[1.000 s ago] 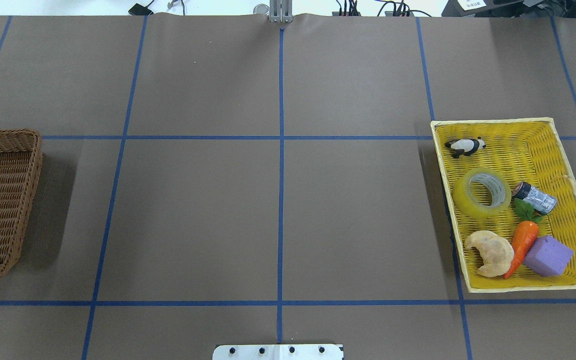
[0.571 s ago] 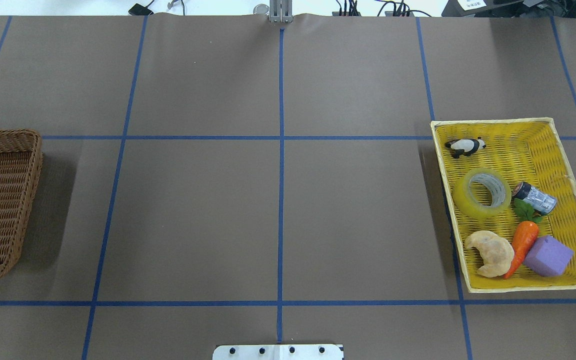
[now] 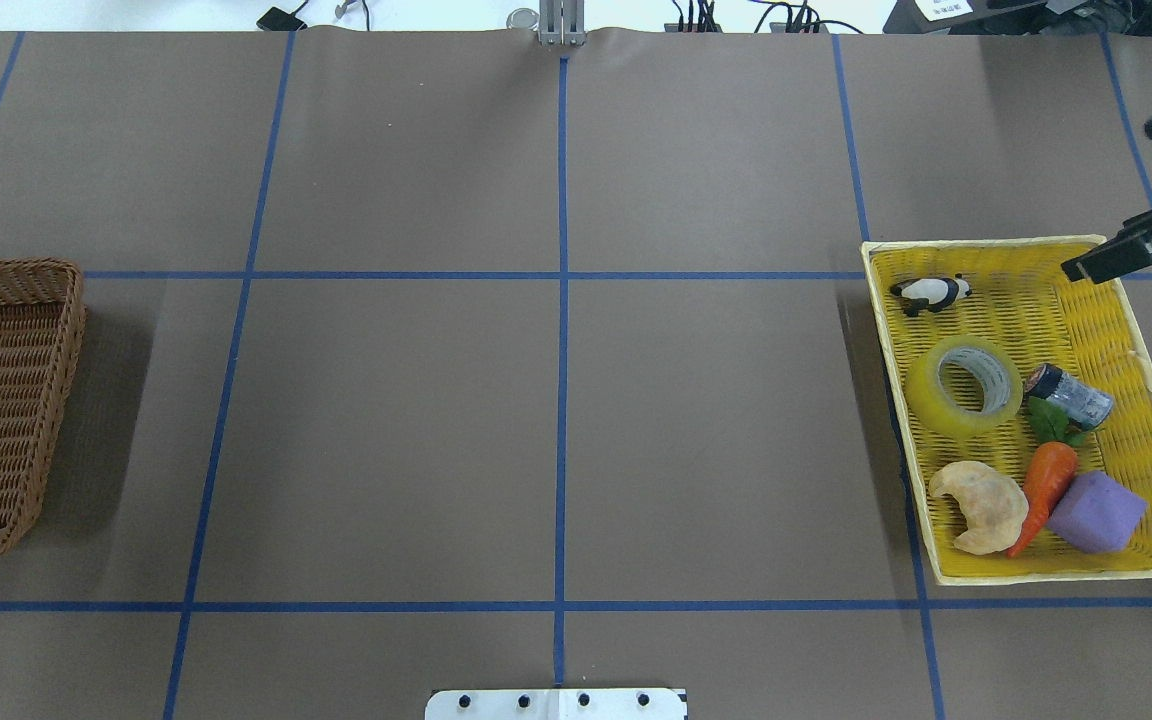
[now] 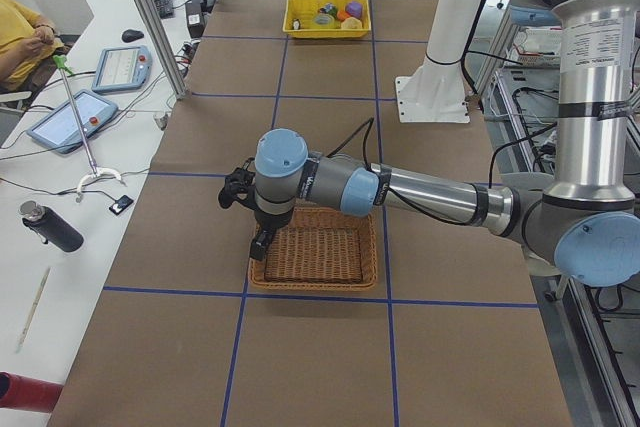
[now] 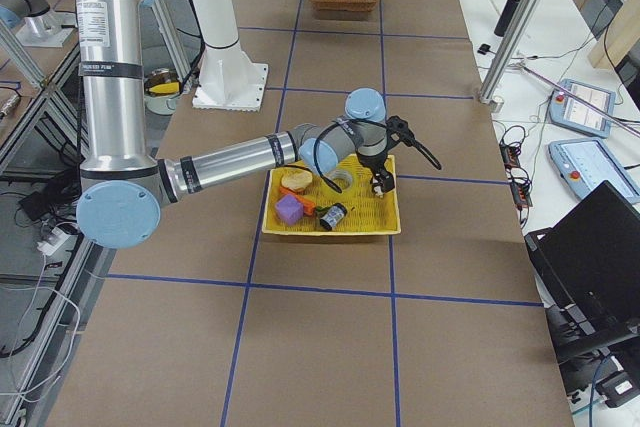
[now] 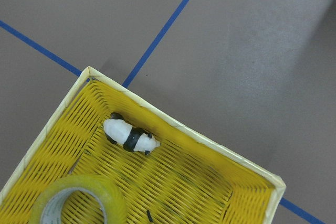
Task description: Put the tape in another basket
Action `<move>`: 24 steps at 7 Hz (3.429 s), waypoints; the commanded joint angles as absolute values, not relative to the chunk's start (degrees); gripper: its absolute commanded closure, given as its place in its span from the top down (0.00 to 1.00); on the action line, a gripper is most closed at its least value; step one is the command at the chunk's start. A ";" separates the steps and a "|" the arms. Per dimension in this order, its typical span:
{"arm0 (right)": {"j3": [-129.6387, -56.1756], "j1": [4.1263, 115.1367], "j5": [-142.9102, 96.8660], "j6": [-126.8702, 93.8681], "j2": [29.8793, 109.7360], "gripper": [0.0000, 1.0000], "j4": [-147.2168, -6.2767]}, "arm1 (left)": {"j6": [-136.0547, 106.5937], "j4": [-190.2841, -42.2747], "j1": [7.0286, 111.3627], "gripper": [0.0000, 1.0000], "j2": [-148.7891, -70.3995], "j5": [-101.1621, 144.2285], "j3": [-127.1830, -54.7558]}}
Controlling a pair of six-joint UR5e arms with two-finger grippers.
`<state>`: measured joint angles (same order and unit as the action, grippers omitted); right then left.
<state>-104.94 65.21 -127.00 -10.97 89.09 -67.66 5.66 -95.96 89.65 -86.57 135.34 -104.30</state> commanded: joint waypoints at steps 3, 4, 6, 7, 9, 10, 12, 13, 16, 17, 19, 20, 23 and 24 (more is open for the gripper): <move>-101.96 52.84 -120.32 -13.45 88.25 1.00 -67.50 | 5.63 -95.98 89.65 0.99 -86.66 135.26 -104.24; -100.82 51.78 -120.32 -13.36 88.16 1.00 -67.41 | 5.63 -95.98 89.65 0.99 -86.66 135.26 -104.24; -99.85 50.72 -120.32 -12.83 88.15 0.95 -67.41 | 5.63 -95.98 89.65 0.99 -86.66 135.26 -104.24; -99.58 50.54 -120.41 -12.48 88.15 0.69 -67.41 | 5.63 -95.98 89.65 0.99 -86.66 135.26 -104.24; -99.41 50.45 -120.32 -10.56 88.07 0.01 -67.41 | 5.63 -95.98 89.65 0.99 -86.57 135.26 -104.33; -99.58 50.62 -120.32 -8.98 88.15 0.00 -67.41 | 5.63 -95.98 89.65 0.99 -86.57 135.26 -104.33; -100.28 52.71 -120.84 -7.30 88.15 0.00 -67.50 | 5.63 -95.98 89.65 0.99 -86.49 135.26 -104.24; -101.50 55.08 -121.55 -5.73 88.15 0.00 -67.67 | 5.63 -95.98 89.65 0.99 -86.48 135.35 -104.24; -102.74 62.48 -127.08 -6.32 83.70 0.00 -68.46 | 5.63 -95.98 89.65 0.99 -86.40 135.35 -104.24; -102.22 62.49 -126.74 -6.94 80.89 0.00 -69.42 | 5.63 -95.98 89.65 0.99 -86.48 135.35 -104.50; -102.22 60.92 -125.69 -14.63 73.25 0.00 -74.95 | 5.63 -97.72 89.65 0.99 -86.57 135.35 -105.29; -102.30 58.39 -124.03 -19.11 70.52 0.00 -75.32 | 5.54 -101.56 89.56 0.99 -86.57 135.35 -104.60; -102.48 49.51 -116.92 -32.40 62.86 0.00 -76.03 | 5.45 -102.57 86.24 0.98 -91.73 135.35 -104.94; -102.48 46.61 -114.02 -32.95 61.62 0.00 -76.03 | 5.36 -103.44 83.44 0.99 -93.50 135.26 -104.94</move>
<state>-102.42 50.32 -117.58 -30.67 63.70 -75.97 5.43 -102.64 86.28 -91.08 135.31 -104.86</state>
